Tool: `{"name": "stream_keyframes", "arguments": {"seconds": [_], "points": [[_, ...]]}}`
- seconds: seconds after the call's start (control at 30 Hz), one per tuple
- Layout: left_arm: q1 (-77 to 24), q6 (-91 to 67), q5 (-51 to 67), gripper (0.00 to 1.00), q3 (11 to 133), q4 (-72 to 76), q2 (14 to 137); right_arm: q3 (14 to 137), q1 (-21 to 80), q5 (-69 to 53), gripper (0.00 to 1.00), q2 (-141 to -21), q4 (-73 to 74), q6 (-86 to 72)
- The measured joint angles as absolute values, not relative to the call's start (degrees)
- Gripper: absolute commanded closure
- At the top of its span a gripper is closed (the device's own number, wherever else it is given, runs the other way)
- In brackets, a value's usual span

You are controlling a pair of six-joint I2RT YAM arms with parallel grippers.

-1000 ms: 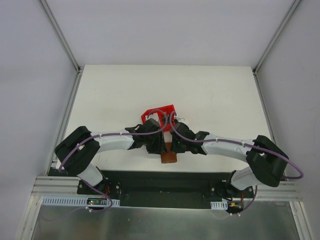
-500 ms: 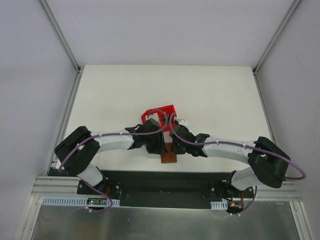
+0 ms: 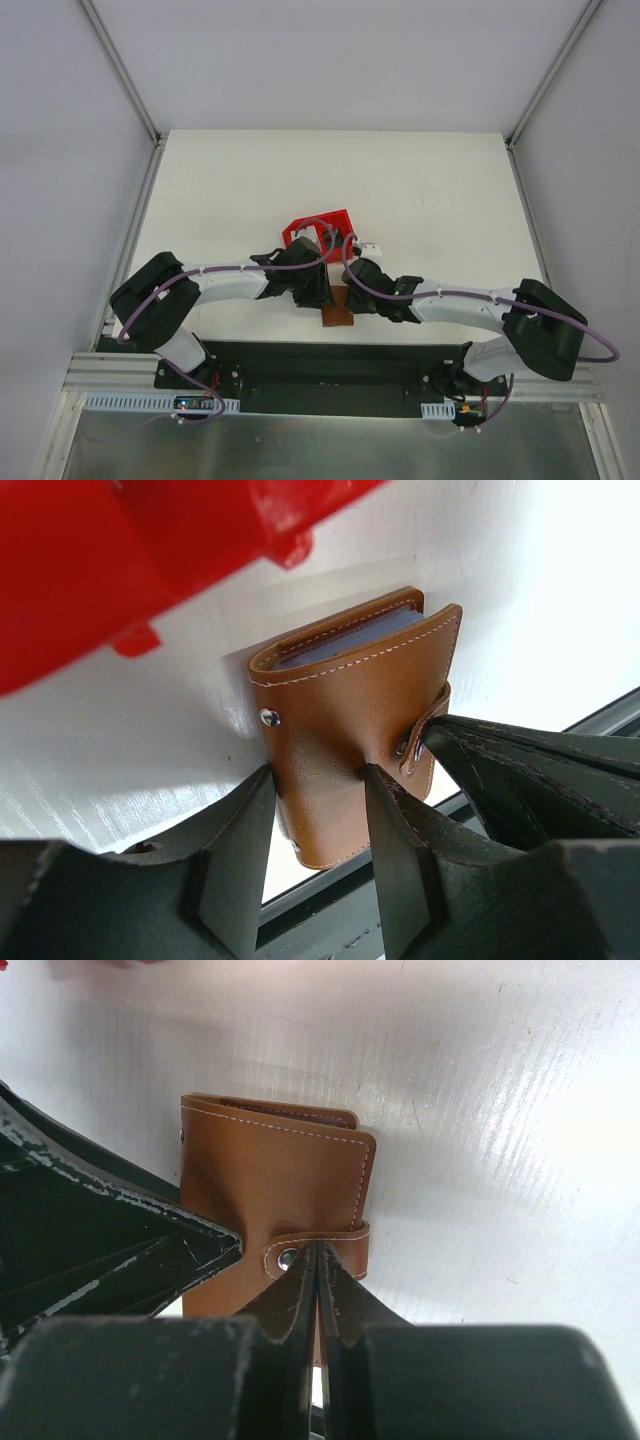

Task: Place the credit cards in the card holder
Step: Close the card holder at the center of the board.

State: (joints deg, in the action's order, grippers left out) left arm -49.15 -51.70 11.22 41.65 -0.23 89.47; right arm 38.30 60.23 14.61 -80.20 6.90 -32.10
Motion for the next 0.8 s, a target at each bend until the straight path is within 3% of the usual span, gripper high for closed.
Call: {"name": "stream_keyframes", "arguments": {"seconds": [0.3, 0.57, 0.8], "points": [[-49.1, -51.8, 11.2, 0.59, 41.7, -0.2, 89.6, 37.7, 61.1, 16.2, 0.96, -79.9, 6.2, -32.1], [-49.1, -51.8, 11.2, 0.59, 41.8, -0.2, 89.6, 37.7, 61.6, 16.7, 0.87, -79.4, 6.7, -31.4], [-49.1, -51.9, 11.2, 0.59, 41.8, -0.2, 89.6, 37.7, 61.1, 15.8, 0.85, -76.8, 9.8, -31.2]]}}
